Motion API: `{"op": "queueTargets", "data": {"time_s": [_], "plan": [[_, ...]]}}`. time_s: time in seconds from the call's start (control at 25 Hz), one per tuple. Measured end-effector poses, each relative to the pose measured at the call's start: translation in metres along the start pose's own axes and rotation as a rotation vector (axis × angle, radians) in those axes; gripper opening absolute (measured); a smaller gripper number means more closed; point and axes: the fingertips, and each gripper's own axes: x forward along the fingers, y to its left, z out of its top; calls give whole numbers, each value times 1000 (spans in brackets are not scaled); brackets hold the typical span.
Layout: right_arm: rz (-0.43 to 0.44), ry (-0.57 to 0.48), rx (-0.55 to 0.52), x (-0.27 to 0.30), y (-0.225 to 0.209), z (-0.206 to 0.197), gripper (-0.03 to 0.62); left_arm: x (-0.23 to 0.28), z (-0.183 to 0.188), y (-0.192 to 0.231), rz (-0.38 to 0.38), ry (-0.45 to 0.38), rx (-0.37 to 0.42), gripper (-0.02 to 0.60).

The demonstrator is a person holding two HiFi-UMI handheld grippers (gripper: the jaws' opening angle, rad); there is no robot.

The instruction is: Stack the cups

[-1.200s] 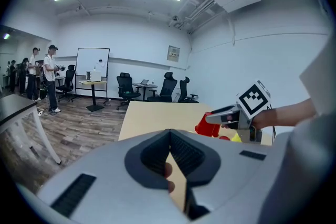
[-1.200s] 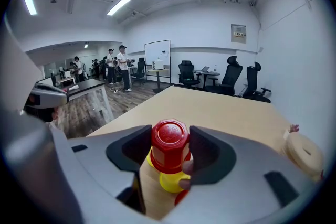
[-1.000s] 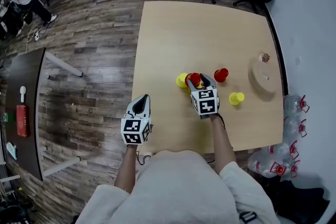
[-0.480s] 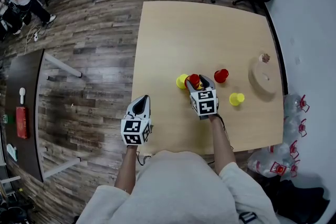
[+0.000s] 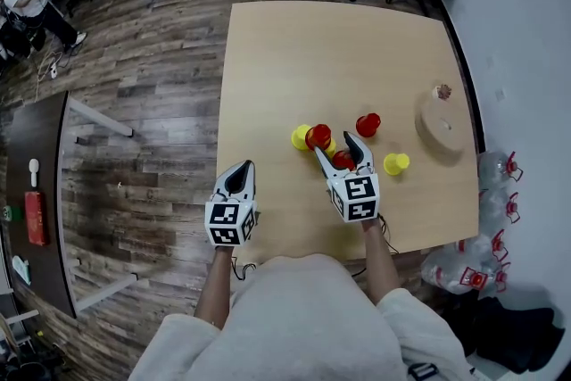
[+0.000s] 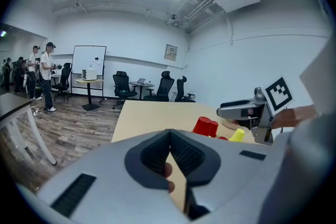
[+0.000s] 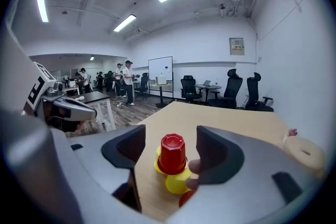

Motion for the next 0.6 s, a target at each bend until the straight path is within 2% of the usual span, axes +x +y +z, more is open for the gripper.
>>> {"op": "queueTargets", "data": {"time_s": [0.28,0.6], "plan": [[-98,-37,47,-42,-21,-2,299,18,0,-25,-76,16,23,9],[-274,-5,112,-94,-92,-36,295,50,-1,-86,-202,47,71,9]]}}
